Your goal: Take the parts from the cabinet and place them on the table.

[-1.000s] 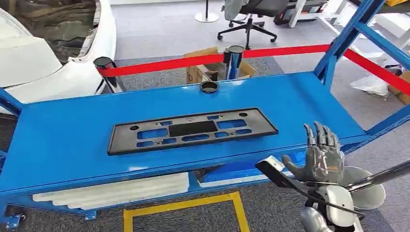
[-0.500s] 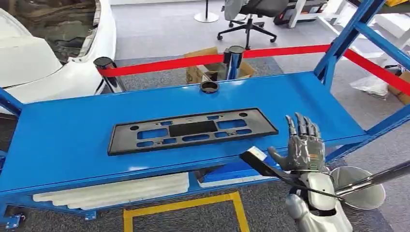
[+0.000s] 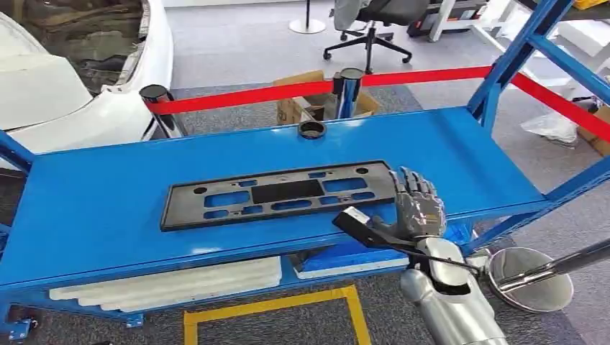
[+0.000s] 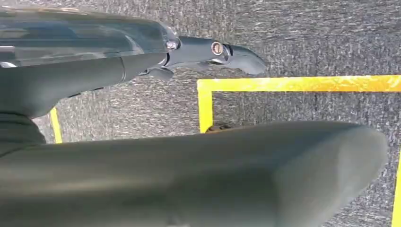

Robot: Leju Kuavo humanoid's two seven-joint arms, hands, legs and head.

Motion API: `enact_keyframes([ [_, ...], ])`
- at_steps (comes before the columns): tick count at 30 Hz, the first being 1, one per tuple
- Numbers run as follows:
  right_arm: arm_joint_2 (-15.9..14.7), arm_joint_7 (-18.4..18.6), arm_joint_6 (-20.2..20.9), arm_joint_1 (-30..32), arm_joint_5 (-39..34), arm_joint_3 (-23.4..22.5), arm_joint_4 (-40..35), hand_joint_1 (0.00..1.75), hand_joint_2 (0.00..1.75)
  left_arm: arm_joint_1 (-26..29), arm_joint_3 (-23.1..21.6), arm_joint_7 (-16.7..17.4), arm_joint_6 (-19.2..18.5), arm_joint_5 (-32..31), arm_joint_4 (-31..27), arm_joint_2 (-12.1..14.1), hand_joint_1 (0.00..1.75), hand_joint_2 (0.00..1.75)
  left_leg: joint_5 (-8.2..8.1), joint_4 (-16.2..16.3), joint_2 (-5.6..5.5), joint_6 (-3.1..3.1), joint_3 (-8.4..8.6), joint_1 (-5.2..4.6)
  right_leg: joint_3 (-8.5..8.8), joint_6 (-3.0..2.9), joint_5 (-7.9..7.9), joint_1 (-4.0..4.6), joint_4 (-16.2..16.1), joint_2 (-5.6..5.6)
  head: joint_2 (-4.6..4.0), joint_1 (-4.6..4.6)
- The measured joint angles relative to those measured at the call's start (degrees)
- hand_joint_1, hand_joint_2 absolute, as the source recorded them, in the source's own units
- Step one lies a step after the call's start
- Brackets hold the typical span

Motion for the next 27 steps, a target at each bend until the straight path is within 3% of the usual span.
enact_keyframes([
  [13,2.1,0.3,-0.7,-4.7,2.4,3.6,5.8,0.00,1.75,-0.9,-1.9,-0.2,0.0,-0.1,0.0,0.0,0.00,0.00,0.01,0.0,0.00,-0.01,0.02,0.01,0.03,0.00,0.00,0.00,0.0,0.00,0.00,0.00],
  [27,7.7,-1.0,0.2,-11.3,1.8,11.7,15.8,0.00,1.75,-1.2,-3.2,-0.5,-0.6,0.0,0.0,0.0,0.00,0.00,0.03,0.0,0.02,-0.03,0.04,0.01,0.02,-0.01,0.00,0.00,0.0,0.03,0.00,0.00],
])
